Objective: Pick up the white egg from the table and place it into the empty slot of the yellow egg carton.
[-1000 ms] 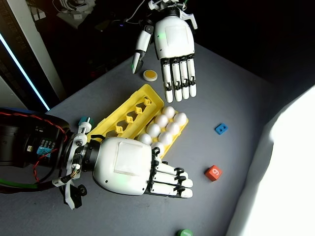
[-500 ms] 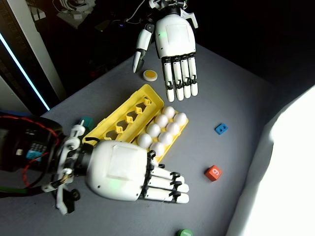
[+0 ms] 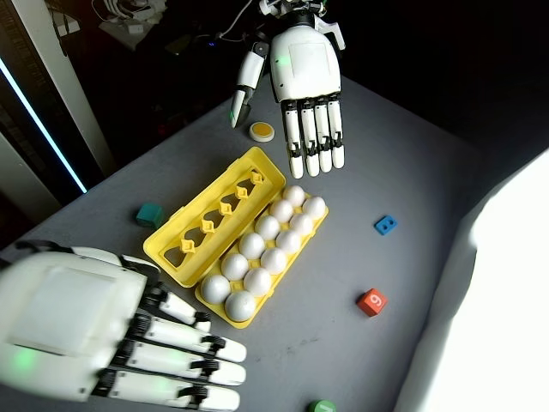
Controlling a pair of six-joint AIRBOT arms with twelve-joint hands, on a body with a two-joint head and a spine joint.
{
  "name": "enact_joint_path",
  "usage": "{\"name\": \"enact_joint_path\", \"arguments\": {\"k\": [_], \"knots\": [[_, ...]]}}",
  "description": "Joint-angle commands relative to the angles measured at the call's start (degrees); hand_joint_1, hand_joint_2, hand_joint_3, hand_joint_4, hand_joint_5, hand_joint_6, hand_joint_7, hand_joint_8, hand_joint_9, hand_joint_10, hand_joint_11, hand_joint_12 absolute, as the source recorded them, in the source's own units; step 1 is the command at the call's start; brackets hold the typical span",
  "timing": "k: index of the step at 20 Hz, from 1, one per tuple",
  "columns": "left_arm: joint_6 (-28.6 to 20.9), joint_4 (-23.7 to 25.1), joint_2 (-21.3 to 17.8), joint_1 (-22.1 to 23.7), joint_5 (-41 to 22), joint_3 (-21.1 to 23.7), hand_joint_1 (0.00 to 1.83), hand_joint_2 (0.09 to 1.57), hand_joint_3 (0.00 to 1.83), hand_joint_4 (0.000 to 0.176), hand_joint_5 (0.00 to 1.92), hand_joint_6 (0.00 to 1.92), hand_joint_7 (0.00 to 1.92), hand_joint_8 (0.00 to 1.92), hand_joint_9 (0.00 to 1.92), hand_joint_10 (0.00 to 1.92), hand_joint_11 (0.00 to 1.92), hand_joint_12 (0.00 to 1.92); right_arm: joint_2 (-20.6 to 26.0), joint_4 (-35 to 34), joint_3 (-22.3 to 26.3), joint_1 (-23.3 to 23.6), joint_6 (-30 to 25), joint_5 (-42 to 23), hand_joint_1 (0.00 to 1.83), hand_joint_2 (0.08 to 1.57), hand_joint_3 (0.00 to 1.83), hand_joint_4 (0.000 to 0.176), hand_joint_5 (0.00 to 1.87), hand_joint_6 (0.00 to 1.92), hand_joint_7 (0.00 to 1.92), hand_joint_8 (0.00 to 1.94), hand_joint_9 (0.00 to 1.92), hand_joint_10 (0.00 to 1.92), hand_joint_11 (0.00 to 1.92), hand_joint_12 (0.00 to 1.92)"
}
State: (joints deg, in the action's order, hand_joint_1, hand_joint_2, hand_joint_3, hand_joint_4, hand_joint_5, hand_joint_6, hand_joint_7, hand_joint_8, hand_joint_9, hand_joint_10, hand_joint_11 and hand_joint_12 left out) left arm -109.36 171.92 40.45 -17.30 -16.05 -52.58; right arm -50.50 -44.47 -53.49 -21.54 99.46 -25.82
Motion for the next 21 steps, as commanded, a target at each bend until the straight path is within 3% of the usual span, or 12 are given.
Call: {"name": "enact_joint_path", "arguments": {"k": [1, 3, 7, 9, 11, 13, 16, 17, 18, 19, 20, 21], "knots": [[0.1, 0.7, -0.3, 0.6, 5.2, -0.3, 0.0, 1.15, 0.0, 0.0, 0.08, 0.01, 0.04, 0.01, 0.02, 0.01, 0.0, 0.0, 1.4, 1.1, 0.6, 0.4, -0.2, -5.8, 0.64, 0.88, 0.0, 0.094, 0.85, 0.0, 0.19, 0.0, 0.08, 0.01, 0.0, 0.0], [0.1, 0.7, -0.6, 0.6, 5.2, -0.4, 0.0, 1.15, 0.0, 0.0, 0.07, 0.0, 0.04, 0.01, 0.03, 0.01, 0.0, 0.0, 4.2, 0.9, 2.5, -0.1, -0.2, -6.2, 0.64, 0.88, 0.0, 0.096, 0.86, 0.0, 0.22, 0.01, 0.1, 0.02, 0.0, 0.0], [0.1, 0.7, -0.9, 0.9, 4.9, -0.7, 0.0, 1.15, 0.0, 0.0, 0.1, 0.01, 0.07, 0.01, 0.05, 0.01, 0.02, 0.01, 5.6, -0.1, 3.2, -0.2, -0.3, -6.7, 0.64, 0.88, 0.0, 0.072, 0.83, 0.0, 0.27, 0.01, 0.14, 0.02, 0.0, 0.0], [0.1, 0.7, -0.9, 1.1, 4.9, -0.9, 0.0, 1.15, 0.0, 0.0, 0.07, 0.0, 0.05, 0.0, 0.03, 0.0, 0.01, 0.0, 5.3, -0.1, 3.2, -0.2, -1.2, -6.6, 0.61, 0.92, 0.01, 0.024, 0.84, 0.0, 0.36, 0.0, 0.23, 0.02, 0.03, 0.03], [0.1, 0.7, -0.9, 1.1, 4.8, -0.9, 0.0, 1.15, 0.0, 0.0, 0.08, 0.0, 0.05, 0.0, 0.03, 0.0, 0.01, 0.0, 5.2, -0.1, 3.3, 0.1, -2.1, -6.6, 0.49, 0.99, 0.0, 0.018, 0.82, 0.0, 0.44, 0.0, 0.3, 0.01, 0.0, 0.56], [0.1, 0.7, -0.9, 1.1, 4.8, -0.8, 0.0, 1.15, 0.0, 0.0, 0.07, 0.0, 0.04, 0.0, 0.02, 0.0, 0.0, 0.0, 4.7, -0.1, 3.3, 0.4, -2.3, -6.7, 0.52, 1.01, 0.0, 0.0, 0.8, 0.0, 0.55, 0.02, 0.39, 0.03, 0.0, 0.79], [0.1, 0.7, -0.9, 1.1, 4.8, -0.7, 0.0, 1.15, 0.0, 0.0, 0.09, 0.01, 0.07, 0.01, 0.05, 0.01, 0.03, 0.01, 4.2, -0.1, 3.5, 0.1, -2.3, -6.5, 0.54, 1.02, 0.0, 0.0, 0.78, 0.0, 0.72, 0.02, 0.56, 0.06, 0.0, 1.08], [0.1, 0.7, -0.9, 1.1, 4.8, -0.7, 0.0, 1.16, 0.0, 0.0, 0.11, 0.02, 0.09, 0.02, 0.07, 0.01, 0.04, 0.02, 4.2, -0.1, 3.6, 0.1, -2.3, -6.5, 0.56, 1.03, 0.0, 0.0, 0.86, 0.03, 0.82, 0.05, 0.7, 0.11, 0.11, 1.17], [0.1, 0.7, -0.9, 1.1, 4.8, -0.7, 0.0, 1.16, 0.0, 0.0, 0.11, 0.01, 0.09, 0.02, 0.07, 0.01, 0.04, 0.02, 4.2, -0.1, 3.6, 0.1, -2.3, -6.5, 0.58, 1.11, 0.01, 0.0, 0.84, 0.73, 0.81, 0.79, 0.72, 0.88, 0.39, 1.47], [0.1, 0.7, -0.9, 1.1, 4.8, -0.7, 0.0, 1.16, 0.0, 0.0, 0.1, 0.01, 0.08, 0.01, 0.06, 0.01, 0.03, 0.02, 4.1, -0.1, 3.7, 0.1, -2.3, -6.5, 0.5, 1.27, 0.02, 0.0, 0.74, 1.61, 0.78, 1.62, 0.72, 1.71, 0.6, 1.83], [0.1, 0.7, -0.9, 1.1, 4.8, -0.7, 0.0, 1.16, 0.0, 0.0, 0.1, 0.0, 0.08, 0.01, 0.06, 0.01, 0.03, 0.02, 4.0, 0.0, 3.7, 0.1, -2.2, -6.5, 0.44, 1.37, 0.02, 0.0, 0.78, 1.86, 0.84, 1.88, 0.84, 1.88, 0.79, 1.9], [0.1, 0.7, -0.9, 1.1, 4.8, -0.7, 0.0, 1.16, 0.0, 0.0, 0.1, 0.0, 0.08, 0.01, 0.06, 0.01, 0.03, 0.02, 4.0, 0.1, 3.7, 0.0, -2.2, -6.4, 0.41, 1.47, 0.02, 0.0, 0.87, 1.91, 0.9, 1.93, 0.9, 1.91, 0.91, 1.92]]}}
